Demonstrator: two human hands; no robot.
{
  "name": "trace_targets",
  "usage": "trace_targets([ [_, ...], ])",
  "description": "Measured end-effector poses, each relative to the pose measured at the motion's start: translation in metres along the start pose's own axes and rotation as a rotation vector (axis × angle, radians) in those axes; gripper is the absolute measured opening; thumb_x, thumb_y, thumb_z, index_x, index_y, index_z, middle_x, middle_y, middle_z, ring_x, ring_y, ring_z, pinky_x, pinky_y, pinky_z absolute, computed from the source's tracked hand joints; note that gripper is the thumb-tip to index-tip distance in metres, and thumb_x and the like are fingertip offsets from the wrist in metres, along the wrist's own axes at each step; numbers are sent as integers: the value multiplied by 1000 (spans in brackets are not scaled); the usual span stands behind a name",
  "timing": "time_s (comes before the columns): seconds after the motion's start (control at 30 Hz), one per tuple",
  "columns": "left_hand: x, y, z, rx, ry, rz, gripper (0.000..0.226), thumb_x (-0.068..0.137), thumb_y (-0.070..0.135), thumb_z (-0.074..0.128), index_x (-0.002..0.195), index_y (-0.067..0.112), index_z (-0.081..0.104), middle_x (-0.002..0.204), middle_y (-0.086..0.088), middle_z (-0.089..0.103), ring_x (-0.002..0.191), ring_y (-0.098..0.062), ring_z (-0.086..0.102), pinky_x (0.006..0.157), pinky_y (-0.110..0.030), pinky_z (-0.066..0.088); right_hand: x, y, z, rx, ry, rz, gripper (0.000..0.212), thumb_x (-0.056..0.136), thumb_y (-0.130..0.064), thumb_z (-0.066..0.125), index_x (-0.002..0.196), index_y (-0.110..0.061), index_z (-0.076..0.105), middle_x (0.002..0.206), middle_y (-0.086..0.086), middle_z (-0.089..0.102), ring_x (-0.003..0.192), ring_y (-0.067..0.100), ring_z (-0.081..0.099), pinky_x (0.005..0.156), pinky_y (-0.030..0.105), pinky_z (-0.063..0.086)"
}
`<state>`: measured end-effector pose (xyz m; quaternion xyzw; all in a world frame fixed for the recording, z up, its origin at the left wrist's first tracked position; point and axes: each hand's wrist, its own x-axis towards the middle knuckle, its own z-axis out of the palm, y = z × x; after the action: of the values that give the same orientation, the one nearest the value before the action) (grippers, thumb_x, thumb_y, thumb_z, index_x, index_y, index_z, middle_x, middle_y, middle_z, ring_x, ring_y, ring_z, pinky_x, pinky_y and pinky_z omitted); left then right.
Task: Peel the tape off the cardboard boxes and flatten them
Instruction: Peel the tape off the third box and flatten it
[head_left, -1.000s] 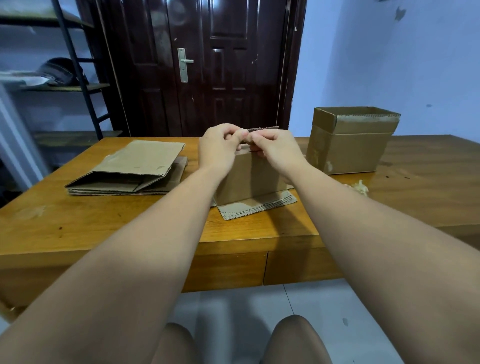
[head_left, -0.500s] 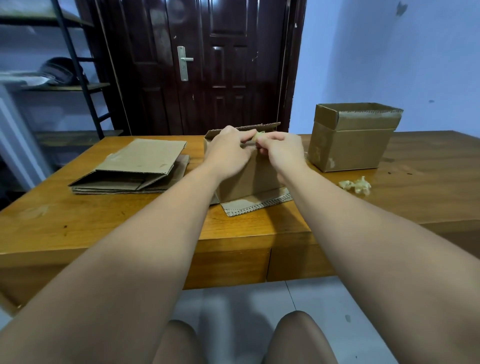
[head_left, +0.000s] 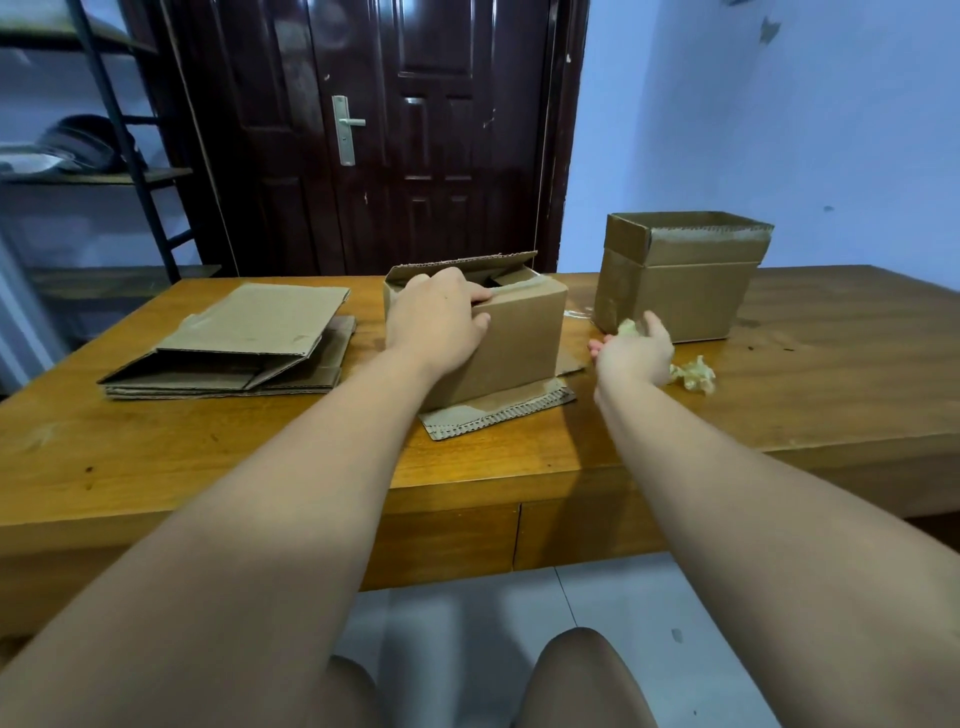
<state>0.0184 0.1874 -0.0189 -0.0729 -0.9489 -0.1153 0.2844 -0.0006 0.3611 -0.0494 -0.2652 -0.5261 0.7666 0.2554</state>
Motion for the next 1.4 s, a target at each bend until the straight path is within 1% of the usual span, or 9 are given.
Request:
trace_targets([
  [0.1,0,0,0,4,7,-1,37,95,38,51,131,33,56,116,2,58,108,-23,52,90,-36,46,9,2,-12,-118,63,-4,39,96,1,39,116,-18,66,117,8,62,92,24,65,77,28,52],
  [0.3,-1,1,0,18,-15,-19,38,95,38,49,132,35,55,119,1,57,110,-23,50,88,-35,44,15,8,-21,-330,43,14,30,95,-16,52,123,-16,64,111,9,54,115,30,50,97,36,45],
  [0.53,-1,0,0,21,-15,-16,37,95,38,49,132,35,56,117,2,57,109,-22,51,87,-35,43,21,11,-24,-314,73,-77,40,97,-13,53,137,-18,49,134,12,55,118,27,56,89,30,45],
  [0.67,-1,0,1,17,-13,-12,37,95,38,49,132,35,56,117,2,57,108,-22,51,87,-35,43,23,9,-26,-371,165,-96,21,97,-9,50,118,-11,55,123,11,58,112,26,56,79,26,40],
  [0.83,-1,0,0,11,-11,-14,37,95,38,49,131,35,56,117,2,57,109,-22,51,88,-37,45,29,10,-30,-382,256,-155,33,92,7,43,114,-13,57,134,8,43,107,24,55,87,24,41],
  [0.97,0,0,0,7,-11,-15,37,95,38,49,131,34,56,117,2,57,110,-22,51,88,-36,44,27,8,-29,-504,112,-197,37,92,2,48,125,-15,51,150,10,21,112,27,55,91,28,41],
  [1.1,-1,0,0,5,-9,-13,37,95,39,50,132,34,56,119,2,57,111,-21,50,88,-35,43,17,8,-26,-651,-13,-345,32,92,-6,51,120,-21,57,156,5,15,137,26,31,106,35,38],
  [1.3,0,0,-3,-12,-34,-8,39,96,36,53,134,33,53,117,1,57,112,-22,50,89,-35,43,-2,-1,-12,-719,-192,-678,22,98,-20,46,116,-18,58,115,-1,54,125,21,39,94,28,34],
  [1.4,-1,0,-3,-33,-37,-6,38,95,35,54,133,34,54,115,2,57,111,-21,50,88,-34,43,-14,-14,5,-630,-302,-769,28,101,-27,40,115,-16,61,98,-8,53,122,19,43,88,26,35],
])
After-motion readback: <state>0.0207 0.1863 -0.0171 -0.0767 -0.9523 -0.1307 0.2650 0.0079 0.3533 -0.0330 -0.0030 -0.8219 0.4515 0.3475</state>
